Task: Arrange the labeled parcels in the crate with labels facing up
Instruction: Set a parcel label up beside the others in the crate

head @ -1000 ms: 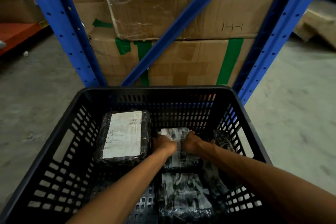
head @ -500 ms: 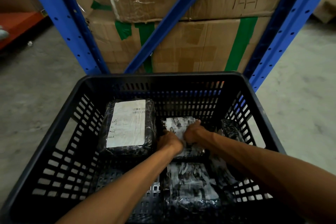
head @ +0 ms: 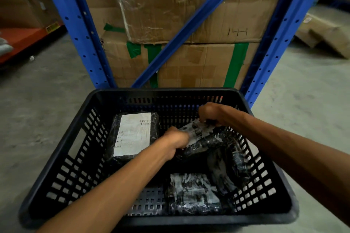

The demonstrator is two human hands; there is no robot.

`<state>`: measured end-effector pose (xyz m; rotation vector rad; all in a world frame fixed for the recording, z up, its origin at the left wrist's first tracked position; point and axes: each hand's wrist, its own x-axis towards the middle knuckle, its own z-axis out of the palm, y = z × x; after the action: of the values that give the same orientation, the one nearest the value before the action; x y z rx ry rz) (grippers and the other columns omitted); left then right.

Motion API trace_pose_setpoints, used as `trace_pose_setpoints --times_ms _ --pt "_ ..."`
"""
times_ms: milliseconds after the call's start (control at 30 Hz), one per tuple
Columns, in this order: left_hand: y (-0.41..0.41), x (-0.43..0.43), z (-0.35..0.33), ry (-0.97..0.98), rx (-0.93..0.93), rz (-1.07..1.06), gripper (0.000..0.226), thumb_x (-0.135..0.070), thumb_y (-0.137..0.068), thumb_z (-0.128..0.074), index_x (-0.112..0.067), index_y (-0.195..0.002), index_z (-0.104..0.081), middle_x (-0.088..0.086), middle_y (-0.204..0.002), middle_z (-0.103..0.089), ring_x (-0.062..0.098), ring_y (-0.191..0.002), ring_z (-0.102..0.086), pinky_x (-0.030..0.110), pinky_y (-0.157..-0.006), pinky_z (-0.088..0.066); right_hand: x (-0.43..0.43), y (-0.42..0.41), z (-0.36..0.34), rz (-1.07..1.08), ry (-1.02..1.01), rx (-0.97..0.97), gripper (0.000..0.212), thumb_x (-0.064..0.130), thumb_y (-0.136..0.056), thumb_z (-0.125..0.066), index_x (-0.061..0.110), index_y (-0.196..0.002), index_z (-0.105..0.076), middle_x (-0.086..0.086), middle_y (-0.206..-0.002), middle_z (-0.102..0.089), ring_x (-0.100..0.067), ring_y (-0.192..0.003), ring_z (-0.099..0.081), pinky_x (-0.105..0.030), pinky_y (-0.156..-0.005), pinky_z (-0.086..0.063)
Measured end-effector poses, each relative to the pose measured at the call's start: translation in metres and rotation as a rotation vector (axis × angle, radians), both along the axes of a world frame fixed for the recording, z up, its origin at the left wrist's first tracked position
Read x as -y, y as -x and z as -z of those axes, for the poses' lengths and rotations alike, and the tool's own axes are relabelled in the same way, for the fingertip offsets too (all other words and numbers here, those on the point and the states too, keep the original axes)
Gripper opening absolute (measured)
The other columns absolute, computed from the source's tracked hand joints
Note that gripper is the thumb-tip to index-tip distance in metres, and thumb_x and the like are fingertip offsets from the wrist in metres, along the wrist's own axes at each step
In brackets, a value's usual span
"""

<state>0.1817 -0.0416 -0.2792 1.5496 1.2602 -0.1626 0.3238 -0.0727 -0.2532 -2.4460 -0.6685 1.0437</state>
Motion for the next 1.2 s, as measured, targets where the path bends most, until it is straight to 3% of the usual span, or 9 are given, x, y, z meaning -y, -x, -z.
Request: trace_pose_setpoints --times_ms 167,300,433,567,633,767,867,1033,1200 --pt "0.030 -0.013 -0.024 -0.220 0.080 0.232 0.099 -0.010 -0.053 -0.086 -0.020 -0.143 -0.046 0.000 -0.121 -0.059 0.018 -0.107 -0.058 0.024 -0.080 -0.050 0.020 -0.007 -0.039 -0.008 0.072 -0.195 0.025 0.011 -0.083 -0.044 0.011 -0.107 -0.046 -0.012 -0.086 -0.047 -0.021 -0.072 -0.048 -0.041 -0.079 -0.045" --pt "0.058 -0.025 -0.030 -0.603 0.163 0.385 0.101 -0.030 -0.049 -0.094 -0.026 -0.139 -0.049 0.001 -0.135 -0.054 0.021 -0.127 -0.049 0.027 -0.100 -0.044 0.036 -0.015 -0.055 0.076 -0.052 -0.446 0.034 0.014 -0.079 -0.042 0.005 -0.109 -0.054 -0.018 -0.092 -0.056 -0.028 -0.068 -0.054 -0.034 -0.059 -0.051" --pt "0.075 -0.039 -0.026 -0.706 0.407 0.281 0.063 -0.047 -0.062 -0.084 -0.019 -0.114 -0.060 -0.001 -0.110 -0.066 0.016 -0.105 -0.062 0.034 -0.087 -0.053 0.053 -0.015 -0.056 0.117 -0.143 -0.599 0.050 0.048 -0.087 -0.053 0.005 -0.109 -0.063 -0.012 -0.088 -0.066 -0.021 -0.072 -0.059 -0.030 -0.061 -0.052" --pt "0.074 -0.045 -0.028 -0.649 0.467 0.131 0.065 -0.078 -0.063 -0.060 -0.023 -0.098 -0.065 -0.002 -0.101 -0.067 0.014 -0.097 -0.063 0.032 -0.083 -0.053 0.071 -0.011 -0.065 0.002 -0.170 -0.608 0.075 0.084 -0.068 -0.052 0.013 -0.073 -0.074 -0.009 -0.073 -0.068 -0.021 -0.066 -0.059 -0.031 -0.066 -0.048" --pt "0.065 -0.045 -0.034 -0.554 0.491 -0.014 0.062 -0.078 -0.070 -0.053 -0.024 -0.098 -0.066 -0.002 -0.103 -0.069 0.015 -0.098 -0.064 0.028 -0.082 -0.050 0.075 -0.005 -0.063 -0.011 -0.187 -0.533 0.085 0.089 -0.061 -0.053 0.013 -0.089 -0.074 -0.009 -0.088 -0.071 -0.023 -0.081 -0.061 -0.039 -0.081 -0.046" --pt "0.043 -0.048 -0.041 -0.289 0.495 -0.236 0.081 -0.078 -0.074 -0.049 -0.016 -0.124 -0.062 0.001 -0.114 -0.065 0.023 -0.108 -0.061 0.035 -0.092 -0.049 0.077 0.015 -0.050 -0.013 -0.329 -0.631 0.065 0.054 -0.071 -0.077 0.021 -0.125 -0.067 -0.008 -0.124 -0.071 -0.029 -0.112 -0.067 -0.051 -0.099 -0.051" --pt "0.029 -0.050 -0.038 -0.222 0.423 -0.267 0.081 -0.066 -0.082 -0.054 -0.009 -0.140 -0.047 0.007 -0.137 -0.055 0.029 -0.124 -0.054 0.035 -0.098 -0.045 0.075 0.024 -0.034 0.101 -0.379 -0.595 0.046 0.020 -0.080 -0.077 0.012 -0.125 -0.067 -0.008 -0.112 -0.077 -0.026 -0.104 -0.073 -0.049 -0.089 -0.059" --pt "0.023 -0.043 -0.018 -0.043 0.384 -0.196 0.056 -0.032 -0.083 -0.067 -0.007 -0.131 -0.052 0.015 -0.125 -0.062 0.033 -0.111 -0.063 0.048 -0.098 -0.051 0.068 0.034 0.001 0.341 -0.484 -0.363 0.057 0.009 -0.092 -0.064 0.017 -0.145 -0.041 0.005 -0.092 -0.067 -0.013 -0.077 -0.067 -0.023 -0.045 -0.055" --pt "0.009 -0.028 0.018 -0.172 0.271 -0.084 0.051 -0.025 -0.088 -0.062 -0.008 -0.135 -0.049 0.012 -0.130 -0.058 0.031 -0.114 -0.060 0.047 -0.098 -0.052 0.064 0.031 0.038 0.351 -0.450 -0.291 0.033 0.002 -0.091 -0.059 0.016 -0.121 -0.056 0.003 -0.091 -0.069 -0.019 -0.081 -0.071 -0.032 -0.058 -0.062"
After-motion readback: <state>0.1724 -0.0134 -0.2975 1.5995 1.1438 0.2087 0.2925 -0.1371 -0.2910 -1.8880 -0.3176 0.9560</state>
